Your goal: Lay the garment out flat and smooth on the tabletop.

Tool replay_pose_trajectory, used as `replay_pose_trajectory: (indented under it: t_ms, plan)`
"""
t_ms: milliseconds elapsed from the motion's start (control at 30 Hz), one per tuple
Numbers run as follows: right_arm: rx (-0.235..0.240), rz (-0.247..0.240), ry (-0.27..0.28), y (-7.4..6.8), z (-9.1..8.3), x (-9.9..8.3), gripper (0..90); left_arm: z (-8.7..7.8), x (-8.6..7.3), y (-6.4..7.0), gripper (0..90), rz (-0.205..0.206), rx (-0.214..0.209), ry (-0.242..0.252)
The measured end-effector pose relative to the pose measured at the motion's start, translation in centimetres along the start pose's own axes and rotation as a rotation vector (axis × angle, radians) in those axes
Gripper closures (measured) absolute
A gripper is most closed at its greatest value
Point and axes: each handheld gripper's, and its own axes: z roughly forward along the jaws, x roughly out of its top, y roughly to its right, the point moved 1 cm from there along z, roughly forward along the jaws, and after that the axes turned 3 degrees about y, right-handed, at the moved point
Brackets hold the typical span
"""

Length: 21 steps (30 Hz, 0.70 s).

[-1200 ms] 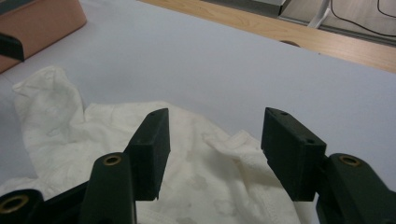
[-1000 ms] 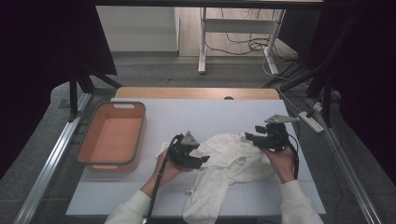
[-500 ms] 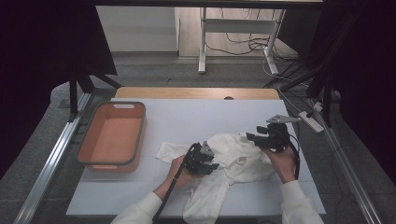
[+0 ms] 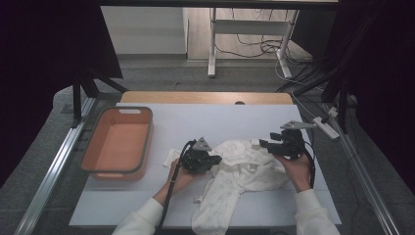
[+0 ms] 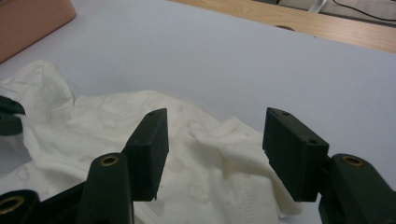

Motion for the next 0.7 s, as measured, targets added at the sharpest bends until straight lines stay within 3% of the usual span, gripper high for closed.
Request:
replay_pose_trajectory:
  t_ms: [300, 467, 700]
  plan:
    - [0.011, -0.010, -0.009, -0.2, 0.1, -0.1, 40.8, -1.9, 0.1, -1.8, 85.4, -0.063, 0.033, 0.058]
    - [0.047, -0.048, -0.023, -1.1, 0.6, -0.1, 40.8, -2.7, -0.1, -2.9, 85.4, -0.106, 0.042, 0.081]
    - [0.132, -0.115, -0.039, -2.5, 1.2, -0.2, 40.9, -3.1, -0.3, -3.5, 85.4, -0.123, 0.050, 0.089]
